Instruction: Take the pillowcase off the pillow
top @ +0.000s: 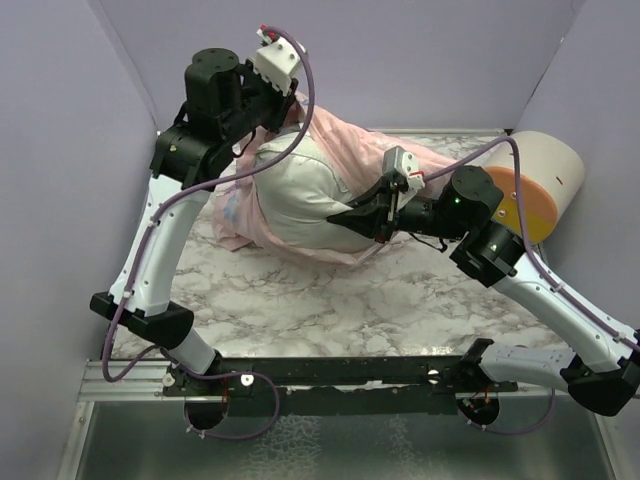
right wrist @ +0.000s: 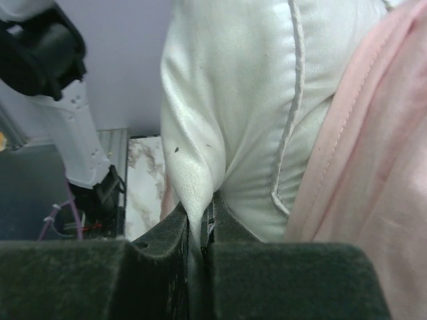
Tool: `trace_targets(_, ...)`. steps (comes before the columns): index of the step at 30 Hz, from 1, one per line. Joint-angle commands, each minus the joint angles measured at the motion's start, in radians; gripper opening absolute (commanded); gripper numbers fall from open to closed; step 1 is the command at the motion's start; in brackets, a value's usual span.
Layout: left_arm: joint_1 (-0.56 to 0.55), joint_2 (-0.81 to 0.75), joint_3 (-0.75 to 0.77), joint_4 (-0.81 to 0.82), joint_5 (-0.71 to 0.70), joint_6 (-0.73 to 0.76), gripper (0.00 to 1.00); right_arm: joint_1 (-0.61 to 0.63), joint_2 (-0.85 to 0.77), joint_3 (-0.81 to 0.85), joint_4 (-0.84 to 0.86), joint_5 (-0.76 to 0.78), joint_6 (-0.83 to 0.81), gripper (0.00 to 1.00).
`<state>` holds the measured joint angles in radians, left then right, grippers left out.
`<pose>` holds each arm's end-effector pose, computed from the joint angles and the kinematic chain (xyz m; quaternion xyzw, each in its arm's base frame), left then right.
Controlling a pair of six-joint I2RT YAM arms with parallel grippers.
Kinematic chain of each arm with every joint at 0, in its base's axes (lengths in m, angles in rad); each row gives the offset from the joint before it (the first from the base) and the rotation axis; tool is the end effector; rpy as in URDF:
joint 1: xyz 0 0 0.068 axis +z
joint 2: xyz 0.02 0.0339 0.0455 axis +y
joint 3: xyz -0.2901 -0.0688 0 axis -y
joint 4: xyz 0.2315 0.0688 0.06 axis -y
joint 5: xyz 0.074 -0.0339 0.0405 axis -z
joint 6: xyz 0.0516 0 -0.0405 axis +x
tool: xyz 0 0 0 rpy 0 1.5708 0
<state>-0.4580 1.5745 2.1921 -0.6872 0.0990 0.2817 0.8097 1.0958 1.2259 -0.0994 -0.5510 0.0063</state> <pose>0.2669 -0.1373 0.5779 0.2955 0.6688 -0.0960 0.6754 0.1370 0.1830 0.4646 -0.4417 0.5402 0.4479 0.5590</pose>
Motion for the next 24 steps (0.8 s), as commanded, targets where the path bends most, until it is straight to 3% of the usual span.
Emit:
trace_targets(1, 0.010, 0.063, -0.090, -0.042, 0.106, -0.103, 0.28, 0.005, 0.012, 0.128, 0.118, -0.228, 0.100, 0.01)
trace_targets(3, 0.015, 0.077, -0.142, -0.037, 0.107, -0.101, 0.30, 0.005, 0.014, 0.164, 0.151, -0.202, 0.110, 0.01)
trace_targets(4, 0.029, 0.081, -0.166, -0.029, 0.117, -0.107, 0.36, 0.005, 0.017, 0.181, 0.164, -0.189, 0.111, 0.01)
trace_targets(7, 0.107, 0.107, -0.178, -0.055, 0.178, -0.165, 0.87, 0.003, 0.027, 0.206, 0.198, -0.086, 0.116, 0.01)
trace_targets(8, 0.142, 0.115, -0.151, -0.093, 0.219, -0.183, 0.98, 0.002, 0.031, 0.202, 0.211, 0.001, 0.112, 0.01)
trace_targets(14, 0.388, 0.129, 0.020, -0.153, 0.543, -0.319, 0.99, -0.004, 0.134, 0.247, 0.099, 0.419, 0.060, 0.01)
trace_targets(17, 0.421, 0.008, -0.011, -0.100, 0.593, -0.349, 0.99, -0.004, 0.186, 0.263, 0.076, 0.475, 0.040, 0.01)
trace_targets(21, 0.423, -0.160, -0.175, 0.082, 0.613, -0.417, 0.99, -0.004, 0.217, 0.270, 0.083, 0.476, 0.041, 0.01)
trace_targets(24, 0.422, -0.214, -0.202, 0.123, 0.595, -0.434, 0.99, -0.004, 0.237, 0.304, 0.062, 0.483, 0.043, 0.01)
